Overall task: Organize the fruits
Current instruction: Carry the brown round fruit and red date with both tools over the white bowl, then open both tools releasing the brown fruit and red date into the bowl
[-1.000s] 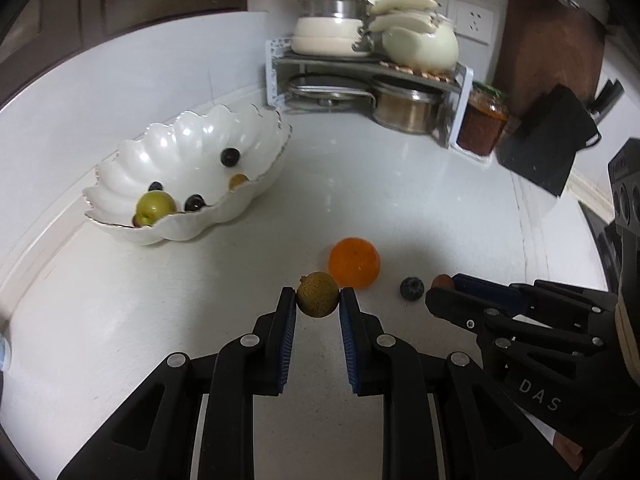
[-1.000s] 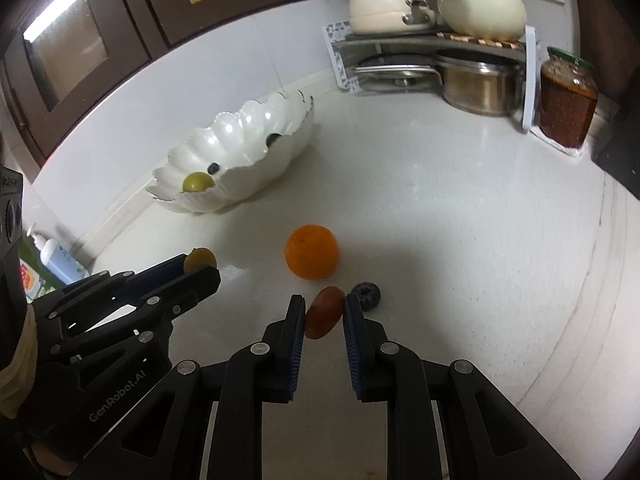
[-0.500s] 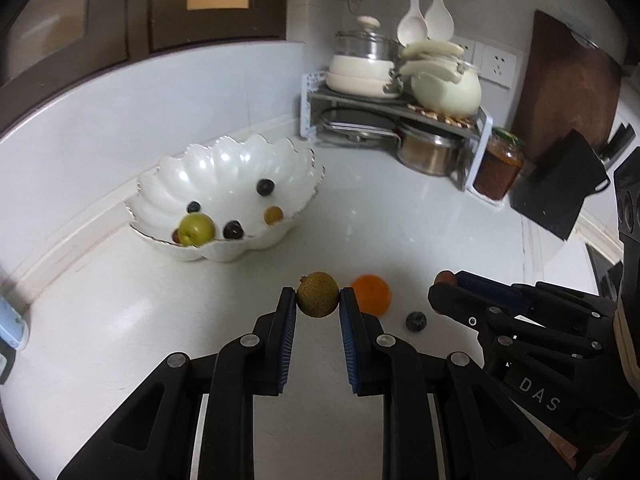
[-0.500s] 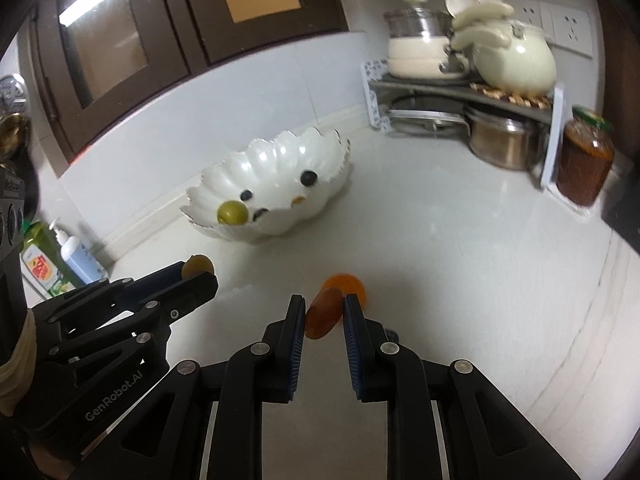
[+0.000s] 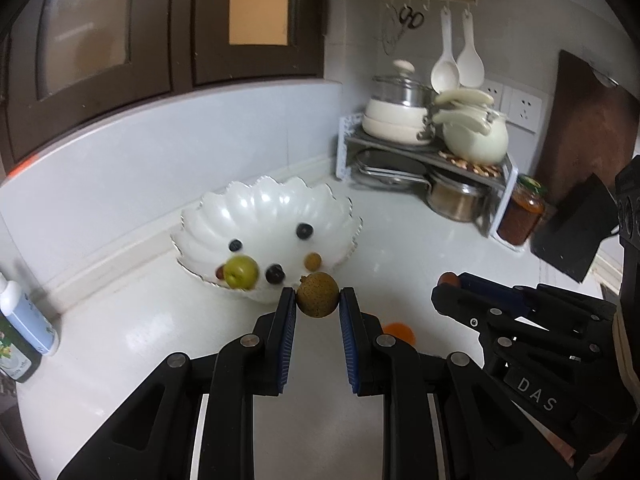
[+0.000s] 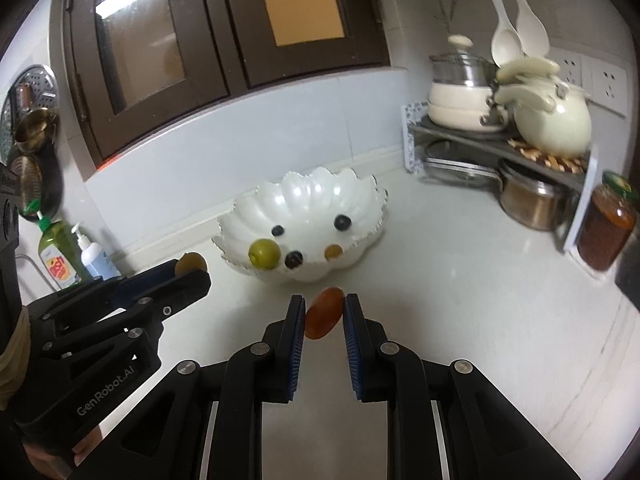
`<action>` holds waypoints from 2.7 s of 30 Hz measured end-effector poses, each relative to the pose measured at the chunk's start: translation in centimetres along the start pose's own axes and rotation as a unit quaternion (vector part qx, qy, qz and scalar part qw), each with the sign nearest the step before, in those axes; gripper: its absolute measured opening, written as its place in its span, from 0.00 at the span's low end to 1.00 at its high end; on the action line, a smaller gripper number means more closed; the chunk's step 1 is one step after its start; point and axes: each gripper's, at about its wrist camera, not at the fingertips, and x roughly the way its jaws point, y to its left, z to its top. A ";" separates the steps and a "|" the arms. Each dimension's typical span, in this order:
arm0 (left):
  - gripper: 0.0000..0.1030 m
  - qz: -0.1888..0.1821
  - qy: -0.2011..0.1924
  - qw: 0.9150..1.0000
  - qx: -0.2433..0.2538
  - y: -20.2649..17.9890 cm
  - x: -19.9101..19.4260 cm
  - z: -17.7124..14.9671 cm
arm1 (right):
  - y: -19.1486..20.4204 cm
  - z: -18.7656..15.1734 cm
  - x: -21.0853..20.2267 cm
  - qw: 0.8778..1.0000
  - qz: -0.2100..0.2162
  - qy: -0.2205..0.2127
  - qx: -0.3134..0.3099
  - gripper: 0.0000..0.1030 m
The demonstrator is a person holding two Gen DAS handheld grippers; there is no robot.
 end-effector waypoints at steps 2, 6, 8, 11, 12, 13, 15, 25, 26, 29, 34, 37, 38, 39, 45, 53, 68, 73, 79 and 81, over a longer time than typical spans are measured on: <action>0.22 0.004 -0.004 1.000 -0.005 0.4 -0.1 0.4 | 0.4 0.6 0.1 1.000 0.004 -0.004 -0.009 0.21; 0.22 0.011 -0.011 1.000 -0.012 0.8 -0.2 1.2 | 0.8 1.6 0.4 1.000 0.014 -0.008 -0.018 0.20; 0.22 0.016 -0.016 1.000 -0.014 1.0 -0.2 1.7 | 1.0 2.1 0.5 1.000 0.016 -0.011 -0.020 0.21; 0.22 0.022 -0.023 0.999 -0.017 1.3 -0.3 2.3 | 1.2 2.8 0.8 0.999 0.017 -0.015 -0.025 0.21; 0.22 0.023 -0.025 0.999 -0.018 1.4 -0.3 2.5 | 1.2 3.0 0.9 0.999 0.017 -0.016 -0.026 0.21; 0.22 0.025 -0.027 0.999 -0.018 1.5 -0.3 2.6 | 1.2 3.2 1.0 0.999 0.017 -0.017 -0.026 0.21; 0.22 0.027 -0.030 0.999 -0.019 1.8 -0.3 2.9 | 1.4 3.6 1.2 0.999 0.015 -0.021 -0.032 0.21; 0.22 0.035 -0.036 0.998 -0.033 3.1 0.4 4.7 | 2.2 5.8 1.9 0.997 0.011 -0.044 -0.057 0.21; 0.22 0.036 -0.036 0.998 -0.033 3.1 0.5 4.8 | 2.2 6.1 2.0 0.997 0.010 -0.045 -0.059 0.21; 0.22 0.039 -0.036 0.998 -0.035 3.4 0.9 5.5 | 2.3 6.7 2.5 0.997 0.010 -0.046 -0.062 0.21; 0.22 0.047 -0.037 0.997 -0.042 4.1 1.4 6.5 | 2.7 7.8 3.3 0.996 0.005 -0.050 -0.071 0.21; 0.22 0.054 -0.039 0.997 -0.042 4.5 1.9 7.2 | 2.8 8.4 4.0 0.996 -0.001 -0.051 -0.075 0.21; 0.22 0.057 -0.039 0.997 -0.043 4.7 2.0 7.3 | 2.9 8.6 4.3 0.996 -0.004 -0.052 -0.077 0.21; 0.22 0.060 -0.041 0.996 -0.042 4.8 2.1 7.5 | 2.9 8.8 4.5 0.995 -0.008 -0.052 -0.079 0.21; 0.22 0.073 -0.035 0.996 -0.044 5.5 3.5 8.4 | 3.1 9.9 6.2 0.995 -0.010 -0.045 -0.090 0.21; 0.22 0.075 -0.013 0.996 -0.055 6.9 5.7 9.2 | 3.4 11.4 8.8 0.994 -0.011 -0.031 -0.101 0.21; 0.22 0.079 0.049 0.994 -0.063 9.8 11.9 11.1 | 2.8 13.9 15.6 0.994 -0.016 0.042 -0.104 0.21; 0.22 0.075 0.075 0.993 -0.056 10.1 14.5 11.5 | 2.3 14.2 17.9 0.992 -0.015 0.074 -0.097 0.21; 0.22 0.067 0.103 0.991 -0.061 10.4 17.0 11.7 | 1.3 14.1 20.0 0.990 -0.014 0.109 -0.083 0.21; 0.22 0.068 0.110 0.990 -0.060 10.5 17.6 11.6 | 1.0 14.1 20.6 0.990 -0.014 0.118 -0.081 0.21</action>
